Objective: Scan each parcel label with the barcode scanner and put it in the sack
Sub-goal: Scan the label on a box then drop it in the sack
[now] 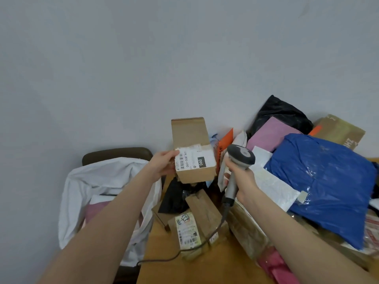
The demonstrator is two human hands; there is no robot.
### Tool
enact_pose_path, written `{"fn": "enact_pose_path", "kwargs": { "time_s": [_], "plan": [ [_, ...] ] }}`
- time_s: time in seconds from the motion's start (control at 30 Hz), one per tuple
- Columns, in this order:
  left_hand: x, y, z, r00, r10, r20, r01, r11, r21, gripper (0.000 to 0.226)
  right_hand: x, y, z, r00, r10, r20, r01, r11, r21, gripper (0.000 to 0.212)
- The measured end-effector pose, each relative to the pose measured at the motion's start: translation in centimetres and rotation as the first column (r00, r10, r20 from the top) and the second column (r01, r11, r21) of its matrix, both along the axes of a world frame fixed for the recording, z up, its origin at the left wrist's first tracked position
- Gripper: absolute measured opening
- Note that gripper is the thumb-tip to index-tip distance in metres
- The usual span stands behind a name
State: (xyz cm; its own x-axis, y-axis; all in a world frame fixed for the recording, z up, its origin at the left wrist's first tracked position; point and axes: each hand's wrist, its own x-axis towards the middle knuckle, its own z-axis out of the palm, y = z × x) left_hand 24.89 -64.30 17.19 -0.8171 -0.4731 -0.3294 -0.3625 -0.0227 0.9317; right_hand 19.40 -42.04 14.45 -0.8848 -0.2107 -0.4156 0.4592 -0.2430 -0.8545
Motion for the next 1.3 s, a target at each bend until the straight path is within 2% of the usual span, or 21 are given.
{"fn": "enact_pose_path", "kwargs": {
  "time_s": [0.13, 0.27, 0.4, 0.5, 0.57, 0.63, 0.73, 0.8, 0.97, 1.07, 1.13, 1.2, 1.3],
  "plan": [
    [1.2, -1.7, 0.2, 0.991, -0.128, 0.039, 0.133, 0.969, -0.206, 0.026, 0.0, 0.1, 1.1, 0.997, -0.047, -0.058, 0.045, 0.998, -0.032, 0.015],
    [1.7, -2.9, 1.0, 0.955, -0.270, 0.122, 0.292, 0.927, -0.236, 0.033, -1.0, 0.9, 1.8, 0.997, -0.050, -0.059, 0.047, 0.998, -0.049, 0.019],
    [1.5, -2.7, 1.3, 0.915, -0.361, 0.180, 0.398, 0.882, -0.254, 0.036, -1.1, 1.5, 1.1, 0.999, 0.047, 0.023, -0.044, 0.993, -0.114, 0.015],
    [1.2, -2.0, 1.4, 0.955, -0.280, 0.102, 0.297, 0.909, -0.293, 0.040, -1.1, 1.4, 0.4, 0.998, 0.023, 0.061, -0.015, 0.992, -0.122, 0.016],
    [1.2, -2.4, 0.7, 0.991, -0.130, 0.025, 0.131, 0.937, -0.323, 0.048, -1.1, 1.5, -0.1, 0.992, -0.057, 0.110, 0.074, 0.985, -0.158, 0.018],
    [1.9, -3.1, -0.6, 0.999, -0.013, 0.045, 0.020, 0.986, -0.165, 0.051, -1.3, 1.6, -0.2, 0.979, -0.130, 0.156, 0.158, 0.970, -0.183, 0.018],
    [3.3, -2.9, -2.7, 0.989, -0.053, 0.138, 0.035, 0.991, 0.132, 0.050, -1.5, 1.8, -0.3, 0.968, -0.182, 0.173, 0.214, 0.957, -0.194, 0.019],
    [3.6, -2.4, -3.8, 0.995, -0.038, 0.093, 0.018, 0.979, 0.202, 0.046, -1.4, 1.8, -0.2, 0.969, -0.168, 0.179, 0.202, 0.961, -0.189, 0.019],
    [4.0, -2.0, -4.3, 0.995, 0.101, 0.007, -0.100, 0.970, 0.220, 0.040, -0.3, 1.4, -0.4, 0.978, -0.109, 0.175, 0.138, 0.976, -0.167, 0.020],
    [5.0, -3.0, -4.8, 0.986, 0.167, -0.011, -0.163, 0.975, 0.152, 0.043, 0.6, 1.0, -0.9, 0.978, -0.156, 0.135, 0.165, 0.985, -0.057, 0.028],
    [5.8, -3.6, -5.0, 0.981, 0.192, -0.022, -0.189, 0.978, 0.091, 0.046, 1.8, 0.6, -0.8, 0.992, -0.089, 0.087, 0.090, 0.996, -0.010, 0.024],
    [6.5, -3.9, -5.4, 0.980, 0.198, -0.032, -0.196, 0.980, 0.042, 0.044, 3.9, -0.2, -0.3, 0.997, 0.061, 0.046, -0.060, 0.998, -0.024, 0.015],
    [7.3, -3.5, -6.1, 0.979, 0.197, -0.056, -0.197, 0.980, 0.013, 0.039, 7.7, -1.9, 0.4, 0.956, 0.287, -0.063, -0.286, 0.958, 0.030, 0.010]
  ]
}}
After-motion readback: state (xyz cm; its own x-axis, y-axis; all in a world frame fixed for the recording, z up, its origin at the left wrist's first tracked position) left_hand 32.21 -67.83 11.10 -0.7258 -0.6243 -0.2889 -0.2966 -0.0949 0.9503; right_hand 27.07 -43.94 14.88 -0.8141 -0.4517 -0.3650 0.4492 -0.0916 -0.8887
